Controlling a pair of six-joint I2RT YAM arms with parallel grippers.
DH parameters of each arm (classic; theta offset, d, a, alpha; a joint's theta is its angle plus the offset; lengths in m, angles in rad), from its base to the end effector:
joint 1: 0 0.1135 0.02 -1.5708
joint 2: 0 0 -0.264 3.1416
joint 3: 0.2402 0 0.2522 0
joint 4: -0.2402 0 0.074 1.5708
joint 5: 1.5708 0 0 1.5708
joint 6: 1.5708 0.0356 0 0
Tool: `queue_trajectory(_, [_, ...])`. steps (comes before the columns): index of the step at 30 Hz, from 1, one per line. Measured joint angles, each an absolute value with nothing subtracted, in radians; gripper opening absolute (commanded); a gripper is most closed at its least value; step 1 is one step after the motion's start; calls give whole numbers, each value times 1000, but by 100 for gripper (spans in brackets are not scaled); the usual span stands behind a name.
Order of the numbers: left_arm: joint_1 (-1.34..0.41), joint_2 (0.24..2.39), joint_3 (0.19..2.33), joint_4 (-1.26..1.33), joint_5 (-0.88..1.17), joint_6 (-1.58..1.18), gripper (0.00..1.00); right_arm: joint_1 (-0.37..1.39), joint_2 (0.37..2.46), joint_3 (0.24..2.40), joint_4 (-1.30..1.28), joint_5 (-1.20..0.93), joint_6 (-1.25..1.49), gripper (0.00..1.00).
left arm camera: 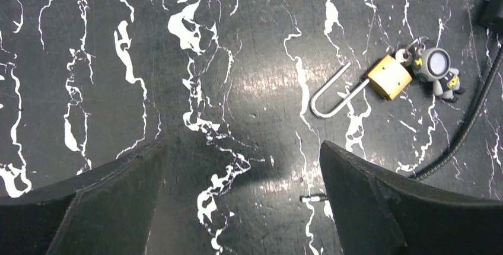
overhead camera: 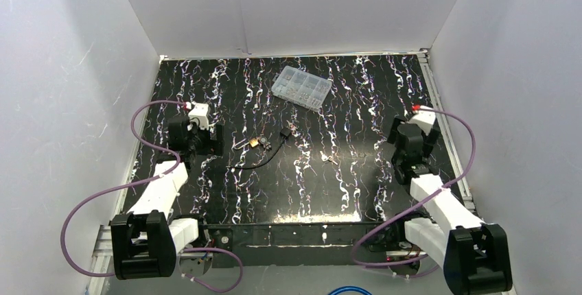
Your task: Unlock with the key
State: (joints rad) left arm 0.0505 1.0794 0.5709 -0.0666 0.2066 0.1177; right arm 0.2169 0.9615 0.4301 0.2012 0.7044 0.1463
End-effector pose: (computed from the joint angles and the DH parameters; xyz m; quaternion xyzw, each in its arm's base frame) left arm 0.2300 0.0043 0.2202 0.0786 0.8718 -0.0504 0.4809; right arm 0.2063 0.0219 0.2248 0.1734 0.7704 -0.1775 0.5873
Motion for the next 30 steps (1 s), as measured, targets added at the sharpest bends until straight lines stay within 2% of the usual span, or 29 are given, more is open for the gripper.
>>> queue_trajectory(6, [54, 1102, 492, 136, 207, 85, 98, 105, 1003, 309, 392, 643, 126, 88])
queue_trajectory(16, [60, 1280, 400, 512, 177, 66, 98, 105, 1322, 331, 680, 465, 76, 88])
queue_trajectory(25, [64, 1477, 245, 985, 244, 32, 98, 83, 1291, 254, 870, 386, 72, 90])
queue_trajectory(30, [60, 1498, 219, 1039, 276, 43, 98, 61, 1335, 238, 929, 309, 70, 90])
